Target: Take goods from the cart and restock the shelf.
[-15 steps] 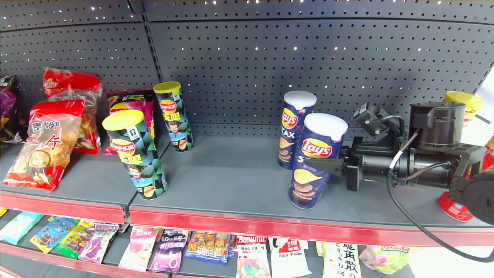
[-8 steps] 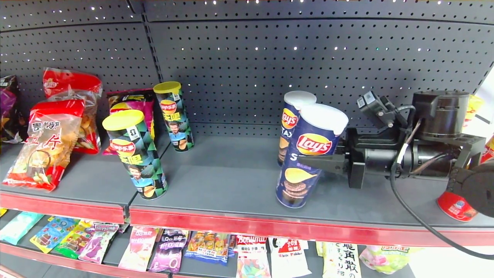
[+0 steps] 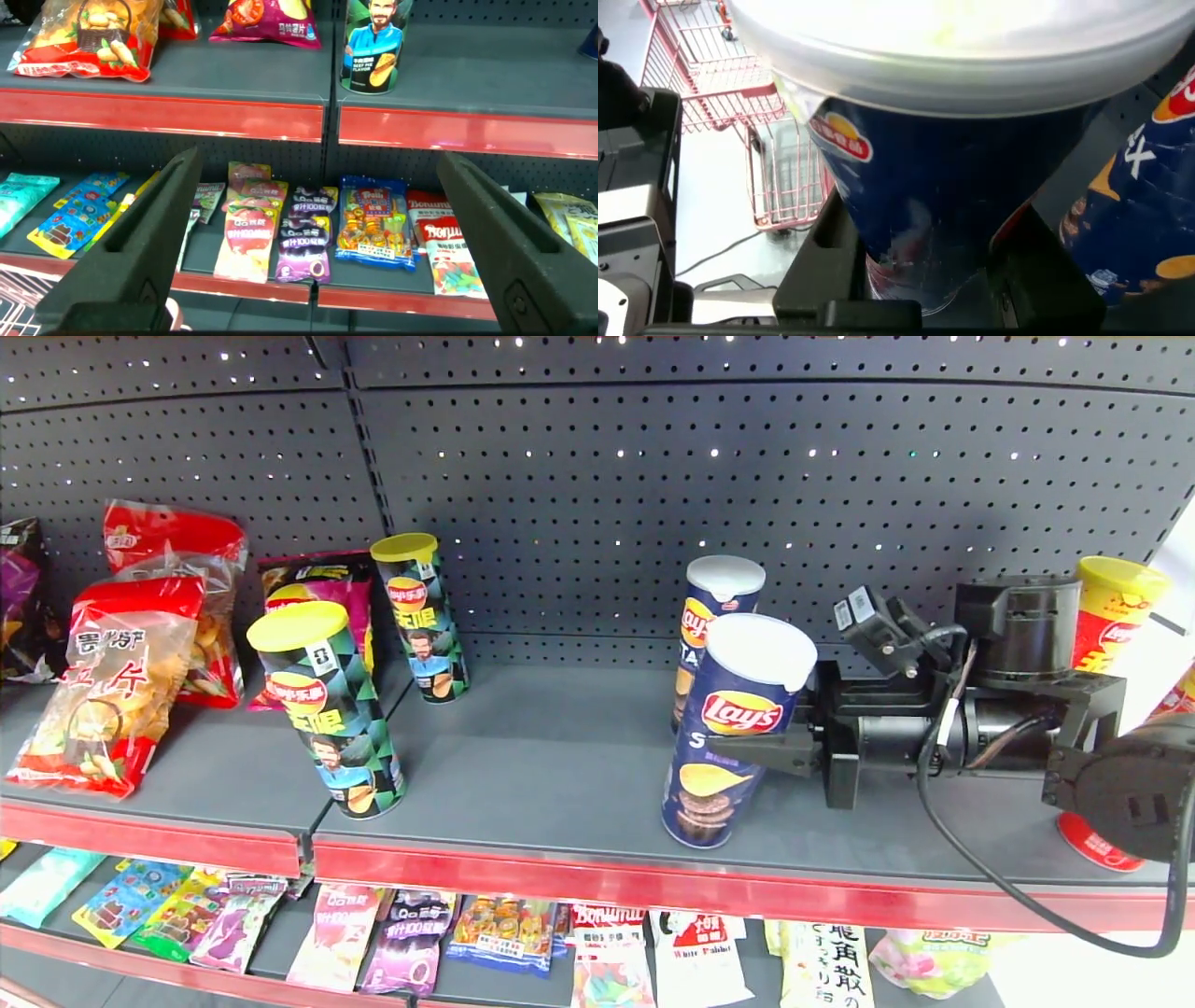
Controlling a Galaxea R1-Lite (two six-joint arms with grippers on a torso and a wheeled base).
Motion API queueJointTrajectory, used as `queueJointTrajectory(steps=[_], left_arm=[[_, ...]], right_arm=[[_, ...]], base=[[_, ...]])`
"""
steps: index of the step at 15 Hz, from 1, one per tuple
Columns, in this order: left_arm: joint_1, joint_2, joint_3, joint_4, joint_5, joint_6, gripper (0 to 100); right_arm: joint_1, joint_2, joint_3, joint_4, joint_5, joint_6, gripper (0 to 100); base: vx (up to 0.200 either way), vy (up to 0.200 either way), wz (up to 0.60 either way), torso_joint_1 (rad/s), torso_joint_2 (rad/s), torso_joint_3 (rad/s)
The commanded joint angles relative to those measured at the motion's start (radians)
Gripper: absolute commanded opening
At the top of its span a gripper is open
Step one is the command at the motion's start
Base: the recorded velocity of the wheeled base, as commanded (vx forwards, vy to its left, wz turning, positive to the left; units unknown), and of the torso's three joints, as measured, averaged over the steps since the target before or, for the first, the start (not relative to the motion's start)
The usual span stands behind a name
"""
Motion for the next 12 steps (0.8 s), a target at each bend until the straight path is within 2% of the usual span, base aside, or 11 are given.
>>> queueJointTrajectory(steps=[1, 6, 12], left_arm=[[0.001, 0.0, 0.0, 0.0, 0.0, -0.001, 100], [0.001, 0.0, 0.0, 0.0, 0.0, -0.001, 100], [0.001, 0.0, 0.0, 0.0, 0.0, -0.001, 100]], right_arm=[[-0.015, -0.001, 0.01, 0.001, 0.001, -0.01, 0], [-0.014, 0.0, 0.026, 0.004, 0.003, -0.065, 0], [0.003, 0.002, 0.029, 0.003, 0.003, -0.067, 0]], base=[[0.0, 0.0, 0.0, 0.0, 0.0, 0.0], [0.0, 0.0, 0.0, 0.0, 0.0, 0.0], [0.0, 0.0, 0.0, 0.0, 0.0, 0.0]])
